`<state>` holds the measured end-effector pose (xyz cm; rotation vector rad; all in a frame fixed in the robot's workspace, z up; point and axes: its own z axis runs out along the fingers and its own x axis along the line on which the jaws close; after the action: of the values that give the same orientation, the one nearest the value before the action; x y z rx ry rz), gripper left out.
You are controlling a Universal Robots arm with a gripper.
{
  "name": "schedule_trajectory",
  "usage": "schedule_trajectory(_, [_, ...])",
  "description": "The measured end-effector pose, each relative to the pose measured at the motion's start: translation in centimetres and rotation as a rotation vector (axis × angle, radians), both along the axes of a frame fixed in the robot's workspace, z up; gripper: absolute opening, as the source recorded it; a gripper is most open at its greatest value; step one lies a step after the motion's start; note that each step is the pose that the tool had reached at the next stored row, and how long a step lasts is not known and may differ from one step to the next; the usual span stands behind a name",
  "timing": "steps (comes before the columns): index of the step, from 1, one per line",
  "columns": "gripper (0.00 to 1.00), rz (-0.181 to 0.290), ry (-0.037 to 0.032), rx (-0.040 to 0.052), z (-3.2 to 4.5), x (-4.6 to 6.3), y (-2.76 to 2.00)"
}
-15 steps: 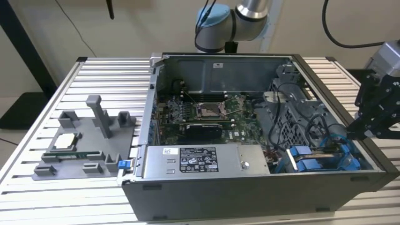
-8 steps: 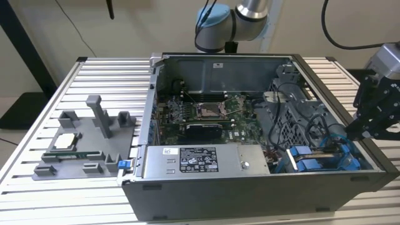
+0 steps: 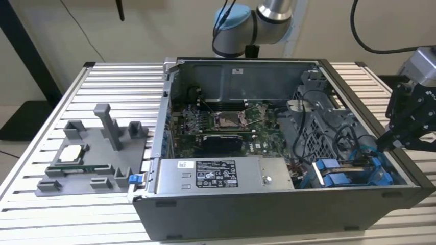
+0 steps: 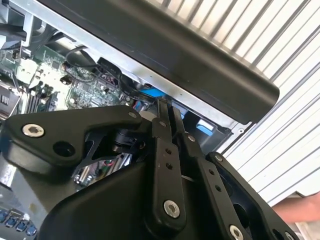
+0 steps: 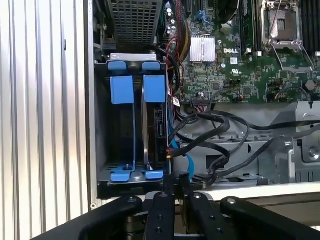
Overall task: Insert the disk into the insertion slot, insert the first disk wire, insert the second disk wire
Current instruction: 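Insert the second disk wire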
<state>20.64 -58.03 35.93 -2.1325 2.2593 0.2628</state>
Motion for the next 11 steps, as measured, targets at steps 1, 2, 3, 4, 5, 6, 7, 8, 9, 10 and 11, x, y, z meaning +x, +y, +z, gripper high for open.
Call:
schedule_trajectory(1, [0.0, 0.0, 0.0, 0.0005, 0.0, 0.0, 0.0])
schedule_trajectory(2, [0.0, 0.0, 0.0, 0.0011, -0.01, 0.0, -0.01])
schedule_trajectory(3, [0.0, 0.0, 0.0, 0.0011, -0.01, 0.0, -0.01])
schedule_trajectory(4, [0.0, 0.0, 0.0001, 0.0011, -0.01, 0.0, -0.01])
schedule_trajectory(5, [0.0, 0.0, 0.0001, 0.0011, -0.01, 0.0, -0.01])
schedule_trajectory(6, [0.0, 0.0, 0.0001, 0.0011, -0.01, 0.0, -0.01])
schedule_trajectory(7, [0.0, 0.0, 0.0001, 0.0011, -0.01, 0.0, -0.01])
schedule_trajectory(8, [0.0, 0.0, 0.0001, 0.0011, 0.01, 0.0, -0.01])
schedule_trajectory(9, [0.0, 0.0, 0.0001, 0.0011, 0.04, 0.0, -0.01])
schedule_trajectory(10, [0.0, 0.0, 0.0001, 0.001, 0.08, 0.0, -0.02])
schedule_trajectory(11, [0.0, 0.0, 0.0001, 0.0011, 0.15, -0.01, -0.01])
